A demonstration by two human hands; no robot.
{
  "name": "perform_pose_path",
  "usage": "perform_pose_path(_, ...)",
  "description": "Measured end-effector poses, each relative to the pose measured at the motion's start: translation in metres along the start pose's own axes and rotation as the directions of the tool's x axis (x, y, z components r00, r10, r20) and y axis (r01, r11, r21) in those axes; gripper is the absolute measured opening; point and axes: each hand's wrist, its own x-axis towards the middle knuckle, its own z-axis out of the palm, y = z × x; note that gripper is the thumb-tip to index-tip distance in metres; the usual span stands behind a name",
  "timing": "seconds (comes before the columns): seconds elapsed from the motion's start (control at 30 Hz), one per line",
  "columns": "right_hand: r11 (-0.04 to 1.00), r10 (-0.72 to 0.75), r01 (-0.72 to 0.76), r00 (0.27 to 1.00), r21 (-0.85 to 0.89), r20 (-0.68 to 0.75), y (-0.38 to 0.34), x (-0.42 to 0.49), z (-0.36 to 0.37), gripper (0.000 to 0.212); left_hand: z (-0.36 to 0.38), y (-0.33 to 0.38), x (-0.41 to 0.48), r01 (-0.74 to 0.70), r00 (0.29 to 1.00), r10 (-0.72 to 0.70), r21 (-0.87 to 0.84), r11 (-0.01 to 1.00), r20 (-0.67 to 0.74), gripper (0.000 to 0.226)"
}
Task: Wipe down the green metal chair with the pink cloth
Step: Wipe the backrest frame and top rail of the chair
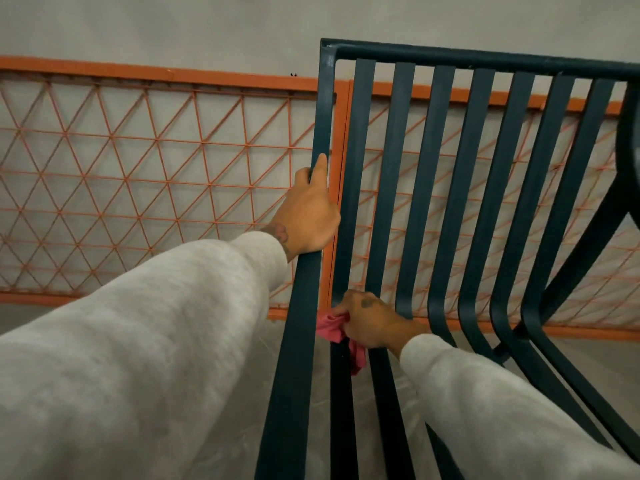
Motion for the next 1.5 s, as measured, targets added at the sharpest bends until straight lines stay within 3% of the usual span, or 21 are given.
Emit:
perform_pose_path(0.13,0.994,-0.105,0.102,0.99,0.045,0.089,0.0,-0.018,-0.026,0.037,0.0,0.0,0.002,-0.007,1.0,0.007,0.013,1.0,-0.005,0.074)
perform_pose_path(0.27,0.95,-0.06,0.101,0.988,0.297,-0.144,-0.007,-0.029,-0.081,0.039,0.001,0.0,0.003,-0.002,1.0,0.002,0.009,1.0,-0.011,0.074)
perform_pose_path(0.33,0.938,-0.06,0.162,0.947,0.307,-0.316,-0.012,-0.03,-0.121,0.038,0.001,-0.001,0.003,-0.007,1.0,0.007,0.007,1.0,-0.014,0.074)
perform_pose_path(0.43,0.954,-0.064,0.215,0.828,0.211,-0.557,-0.028,-0.03,-0.179,0.037,0.002,-0.003,0.003,-0.016,1.0,0.016,-0.002,1.0,-0.018,0.074)
perform_pose_path(0.53,0.982,-0.034,0.167,0.628,0.092,-0.778,-0.038,-0.023,-0.224,0.041,0.003,-0.004,0.003,-0.027,0.999,0.027,0.001,1.0,-0.026,0.073)
perform_pose_path(0.6,0.992,-0.021,0.115,0.534,0.048,-0.845,-0.038,-0.011,-0.239,0.042,0.003,-0.005,0.003,-0.025,0.999,0.025,0.007,1.0,-0.03,0.072)
perform_pose_path(0.63,0.998,-0.035,0.069,0.528,0.002,-0.848,-0.034,-0.003,-0.242,0.043,0.003,-0.005,0.005,-0.03,0.999,0.03,0.008,1.0,-0.033,0.072)
perform_pose_path(0.73,0.984,-0.052,-0.096,0.653,-0.151,-0.755,-0.017,0.017,-0.225,0.045,0.004,-0.005,0.004,-0.027,0.999,0.027,-0.004,1.0,-0.03,0.073)
perform_pose_path(0.87,0.99,0.027,-0.119,0.709,-0.082,-0.705,-0.005,0.014,-0.172,0.048,0.005,-0.005,0.005,-0.022,0.999,0.022,-0.006,1.0,-0.029,0.073)
perform_pose_path(1.07,0.966,-0.054,-0.103,0.819,-0.239,-0.571,0.016,-0.002,-0.104,0.041,0.005,-0.003,0.003,-0.009,1.0,0.009,0.008,1.0,-0.024,0.072)
perform_pose_path(1.13,0.96,-0.072,-0.098,0.818,-0.261,-0.57,0.015,0.0,-0.114,0.043,0.004,-0.003,0.003,-0.008,1.0,0.008,0.009,1.0,-0.024,0.073)
perform_pose_path(1.33,0.977,-0.028,-0.128,0.716,-0.171,-0.697,-0.007,0.014,-0.176,0.049,0.003,-0.003,0.003,0.001,1.0,-0.001,-0.008,1.0,-0.017,0.072)
perform_pose_path(1.43,0.984,-0.037,-0.107,0.665,-0.144,-0.746,-0.001,0.016,-0.163,0.044,0.002,-0.002,0.004,0.001,1.0,-0.001,-0.032,0.999,-0.013,0.073)
perform_pose_path(1.5,0.988,-0.05,-0.077,0.668,-0.135,-0.743,0.01,0.011,-0.135,0.042,0.002,-0.003,0.004,-0.007,1.0,0.007,-0.037,0.999,-0.01,0.073)
